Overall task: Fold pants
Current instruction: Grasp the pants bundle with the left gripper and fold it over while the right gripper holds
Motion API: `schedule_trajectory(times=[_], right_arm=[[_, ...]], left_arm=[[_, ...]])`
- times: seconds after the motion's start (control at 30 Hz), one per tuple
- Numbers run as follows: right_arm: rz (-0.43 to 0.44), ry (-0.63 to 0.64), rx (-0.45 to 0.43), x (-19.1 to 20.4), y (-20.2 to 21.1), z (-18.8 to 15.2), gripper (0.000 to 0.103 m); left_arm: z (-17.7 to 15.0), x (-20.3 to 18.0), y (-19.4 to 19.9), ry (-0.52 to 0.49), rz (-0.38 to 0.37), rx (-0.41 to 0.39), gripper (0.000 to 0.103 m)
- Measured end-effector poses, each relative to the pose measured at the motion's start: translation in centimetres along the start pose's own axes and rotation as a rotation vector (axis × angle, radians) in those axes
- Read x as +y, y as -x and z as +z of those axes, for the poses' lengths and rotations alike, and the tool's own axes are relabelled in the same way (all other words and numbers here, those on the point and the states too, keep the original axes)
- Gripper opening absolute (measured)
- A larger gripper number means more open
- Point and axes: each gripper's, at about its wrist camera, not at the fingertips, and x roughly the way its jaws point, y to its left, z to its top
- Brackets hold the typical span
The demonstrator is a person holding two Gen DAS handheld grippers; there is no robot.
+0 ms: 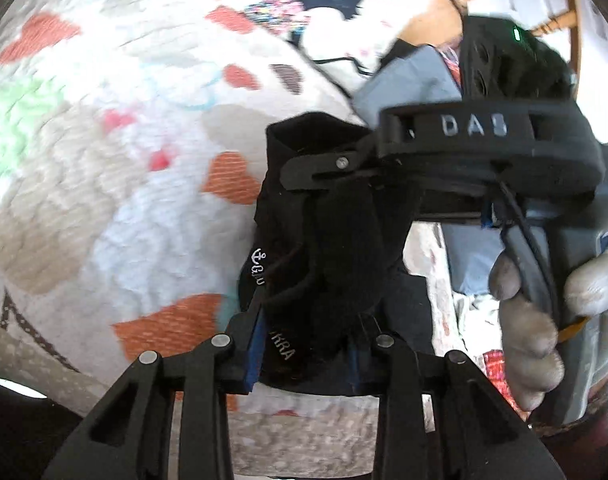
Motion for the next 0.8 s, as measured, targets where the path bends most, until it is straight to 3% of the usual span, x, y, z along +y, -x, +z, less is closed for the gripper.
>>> schedule_trajectory(times=[0.2,0.37,0.63,0.8], right_arm=[[0.122,-0.130,-0.144,-5.4,5.5,-3.7,0.036],[0.198,-0.254,-0.238,-11.7,7.7,-7.6,0.035],[0.273,-0.410,-0.328,-19.8,8.7,-13.1,0.034],[0.304,-0.458,-0.366,-22.9,7.3,-15.2,0.040]], left_arm=[[-1.2,-5.6,-2.2,-0.107,-0.011,0.057,0.029],[-2.2,-10.6,-5.5,-0.221,0.004,0.113,0.029],[-4.8,-15.8,-10.8,-0.319,0.023,0.214,0.029],[-6.3,-16.5,-11.0,-0.373,0.023,0.246,0.041]])
